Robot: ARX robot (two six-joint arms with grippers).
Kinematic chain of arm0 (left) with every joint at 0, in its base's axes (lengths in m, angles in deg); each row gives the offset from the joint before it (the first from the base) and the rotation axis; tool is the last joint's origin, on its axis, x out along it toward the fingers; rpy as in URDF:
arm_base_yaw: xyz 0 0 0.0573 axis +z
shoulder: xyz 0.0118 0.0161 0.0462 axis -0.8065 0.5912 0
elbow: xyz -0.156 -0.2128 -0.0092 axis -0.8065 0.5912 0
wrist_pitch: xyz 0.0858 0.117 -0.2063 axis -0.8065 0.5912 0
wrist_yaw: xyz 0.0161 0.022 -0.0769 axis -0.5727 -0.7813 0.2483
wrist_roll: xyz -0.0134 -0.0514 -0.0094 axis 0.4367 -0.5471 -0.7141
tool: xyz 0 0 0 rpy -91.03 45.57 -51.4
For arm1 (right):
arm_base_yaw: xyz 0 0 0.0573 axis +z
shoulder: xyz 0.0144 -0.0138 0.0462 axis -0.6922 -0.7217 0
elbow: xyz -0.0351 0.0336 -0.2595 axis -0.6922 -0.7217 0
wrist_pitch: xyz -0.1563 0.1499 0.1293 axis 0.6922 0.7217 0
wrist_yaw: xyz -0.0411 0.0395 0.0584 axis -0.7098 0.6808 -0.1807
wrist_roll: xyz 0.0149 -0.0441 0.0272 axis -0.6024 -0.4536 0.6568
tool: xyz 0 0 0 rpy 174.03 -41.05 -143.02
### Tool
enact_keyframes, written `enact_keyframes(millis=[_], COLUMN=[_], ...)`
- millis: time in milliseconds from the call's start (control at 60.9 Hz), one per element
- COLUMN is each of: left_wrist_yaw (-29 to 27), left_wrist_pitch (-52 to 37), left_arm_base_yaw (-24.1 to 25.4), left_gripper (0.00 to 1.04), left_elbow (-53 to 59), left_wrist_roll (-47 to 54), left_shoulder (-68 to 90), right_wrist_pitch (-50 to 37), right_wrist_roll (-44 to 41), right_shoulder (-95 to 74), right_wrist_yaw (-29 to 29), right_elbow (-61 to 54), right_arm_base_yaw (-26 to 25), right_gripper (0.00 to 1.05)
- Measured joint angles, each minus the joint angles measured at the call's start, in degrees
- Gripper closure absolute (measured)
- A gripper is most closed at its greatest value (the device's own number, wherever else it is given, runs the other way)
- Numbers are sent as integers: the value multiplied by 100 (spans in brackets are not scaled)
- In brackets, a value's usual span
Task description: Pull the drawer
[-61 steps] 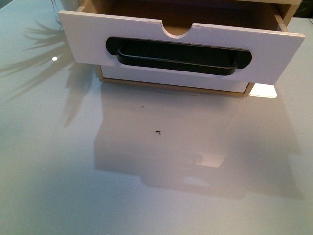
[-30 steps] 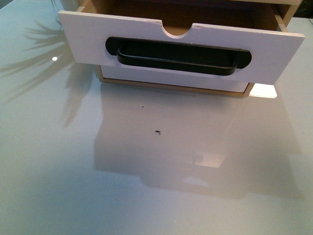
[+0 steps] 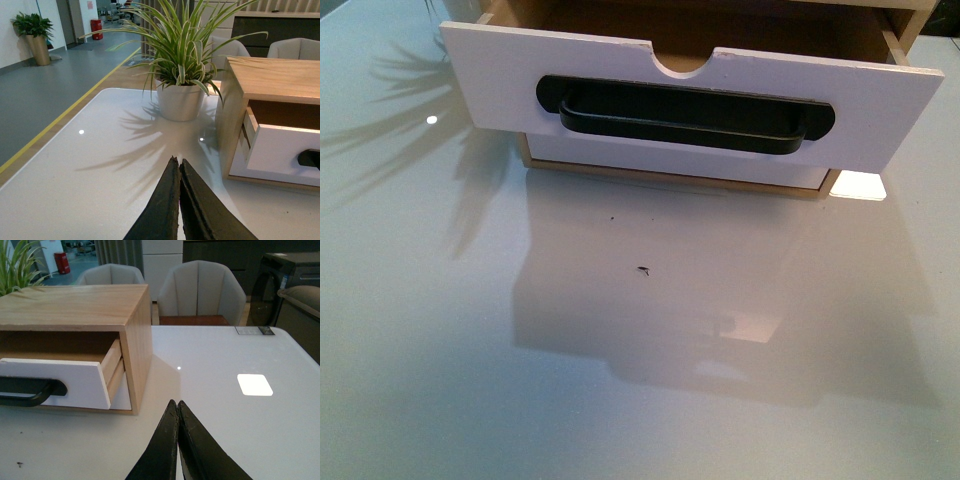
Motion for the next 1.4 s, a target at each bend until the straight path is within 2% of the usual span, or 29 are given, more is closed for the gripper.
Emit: enact_keyframes(millis=[66,115,181,739,838,1232,1314,1396], left_wrist_yaw=[0,0,-2,0,0,0,0,0], left_wrist_pitch=[157,278,422,1373,2267,2347,2347,2347], left_arm_base_yaw=[0,0,0,0,0,0,0,0], left_gripper=[102,102,102,102,102,102,91,77], left_elbow=[0,0,0,0,-2,-2,-2,-2], left_wrist_roll=[0,-2,-2,-4,-4,-4,-11,-11], left_shoulder=[-155,-284,-428,-1381,-2116,-2326,-2326,-2326], right_wrist_pitch=[98,636,929,977,977,977,977,977], right_wrist_roll=[0,0,0,0,0,0,-7,-2], right_shoulder=[168,573,955,1051,1051,1056,1056,1056], right_wrist_yaw=[-7,13,0,-2,-2,-2,-2,0], right_elbow=[0,-4,-4,-4,-4,-7,-4,-4], right_arm_base_yaw=[2,2,4,4,4,4,4,4], right_gripper=[103,103,103,103,103,103,101,87])
